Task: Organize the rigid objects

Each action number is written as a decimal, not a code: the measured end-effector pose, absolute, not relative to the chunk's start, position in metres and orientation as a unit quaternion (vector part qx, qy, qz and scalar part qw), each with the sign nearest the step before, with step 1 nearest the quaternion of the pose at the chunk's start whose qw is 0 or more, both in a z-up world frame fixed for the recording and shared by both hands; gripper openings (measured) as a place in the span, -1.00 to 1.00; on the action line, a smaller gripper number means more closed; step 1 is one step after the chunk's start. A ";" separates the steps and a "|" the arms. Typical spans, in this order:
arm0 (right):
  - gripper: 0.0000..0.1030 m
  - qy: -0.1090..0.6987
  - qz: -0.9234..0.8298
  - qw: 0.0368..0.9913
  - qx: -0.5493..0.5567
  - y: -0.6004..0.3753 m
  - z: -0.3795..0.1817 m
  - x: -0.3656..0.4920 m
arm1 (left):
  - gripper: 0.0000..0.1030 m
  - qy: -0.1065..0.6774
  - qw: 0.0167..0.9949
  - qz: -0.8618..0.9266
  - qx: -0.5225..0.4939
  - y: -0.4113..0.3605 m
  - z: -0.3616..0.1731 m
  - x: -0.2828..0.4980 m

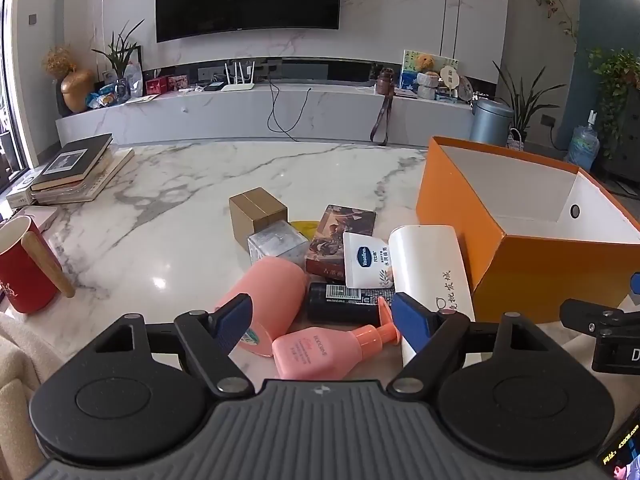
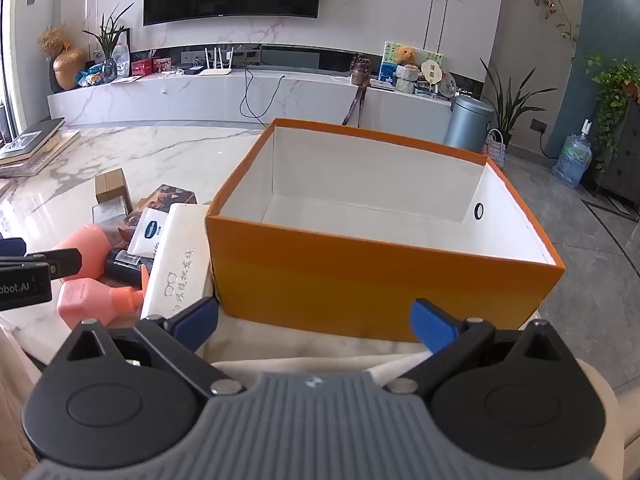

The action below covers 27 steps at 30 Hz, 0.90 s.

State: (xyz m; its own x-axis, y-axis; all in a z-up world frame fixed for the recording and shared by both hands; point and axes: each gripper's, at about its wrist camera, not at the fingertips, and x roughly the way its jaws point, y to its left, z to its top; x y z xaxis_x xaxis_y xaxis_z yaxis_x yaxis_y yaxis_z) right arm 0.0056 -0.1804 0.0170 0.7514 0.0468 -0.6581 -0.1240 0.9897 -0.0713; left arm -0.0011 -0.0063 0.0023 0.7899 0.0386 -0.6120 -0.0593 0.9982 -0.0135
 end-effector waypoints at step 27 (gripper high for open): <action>0.96 0.348 0.044 0.934 -0.060 -0.181 0.020 0.006 | 0.72 0.317 0.948 0.016 -0.022 0.000 0.001 -0.003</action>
State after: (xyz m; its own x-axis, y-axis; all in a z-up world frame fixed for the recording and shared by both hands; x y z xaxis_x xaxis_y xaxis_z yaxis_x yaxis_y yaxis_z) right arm 0.0055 -0.1807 0.0196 0.7538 0.0410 -0.6559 -0.1251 0.9888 -0.0819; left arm -0.0029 0.0004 0.0012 0.7981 0.0171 -0.6023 -0.0446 0.9985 -0.0307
